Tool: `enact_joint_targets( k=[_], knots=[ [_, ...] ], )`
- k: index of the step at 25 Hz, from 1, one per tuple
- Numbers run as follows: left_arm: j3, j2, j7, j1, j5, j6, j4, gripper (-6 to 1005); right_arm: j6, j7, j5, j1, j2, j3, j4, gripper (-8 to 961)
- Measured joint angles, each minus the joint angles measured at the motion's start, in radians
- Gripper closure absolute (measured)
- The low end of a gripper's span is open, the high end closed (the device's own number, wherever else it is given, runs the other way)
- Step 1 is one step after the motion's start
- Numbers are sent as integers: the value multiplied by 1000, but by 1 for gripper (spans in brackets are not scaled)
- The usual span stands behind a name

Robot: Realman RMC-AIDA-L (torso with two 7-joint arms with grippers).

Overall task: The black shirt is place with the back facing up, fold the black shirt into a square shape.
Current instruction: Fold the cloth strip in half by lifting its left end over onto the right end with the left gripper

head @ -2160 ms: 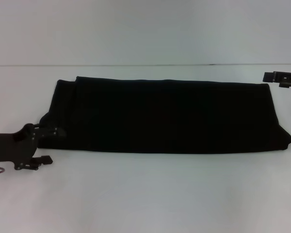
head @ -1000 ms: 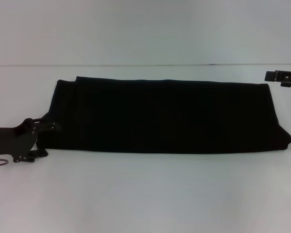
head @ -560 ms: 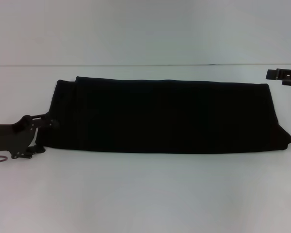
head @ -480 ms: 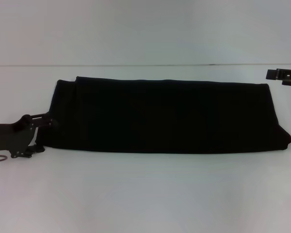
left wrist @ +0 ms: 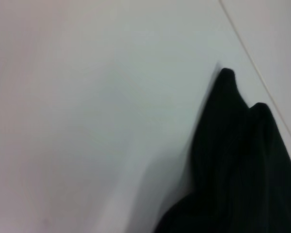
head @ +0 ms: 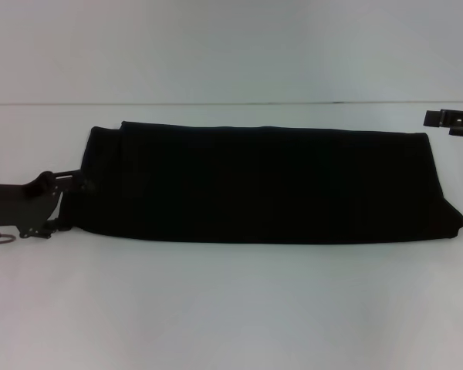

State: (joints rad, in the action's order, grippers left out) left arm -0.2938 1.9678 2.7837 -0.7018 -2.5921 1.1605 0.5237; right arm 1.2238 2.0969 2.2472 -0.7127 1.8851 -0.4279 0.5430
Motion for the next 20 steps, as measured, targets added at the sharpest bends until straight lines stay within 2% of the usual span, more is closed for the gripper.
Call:
enact_joint_targets(
  k=[13, 20],
  knots=[
    [1, -1, -42, -8, 5, 6, -1, 91, -4, 0, 0, 1, 0, 0, 0, 162],
    [12, -1, -105, 8, 12, 4, 0, 215, -4, 0, 0, 1, 0, 0, 3, 162]
  ],
)
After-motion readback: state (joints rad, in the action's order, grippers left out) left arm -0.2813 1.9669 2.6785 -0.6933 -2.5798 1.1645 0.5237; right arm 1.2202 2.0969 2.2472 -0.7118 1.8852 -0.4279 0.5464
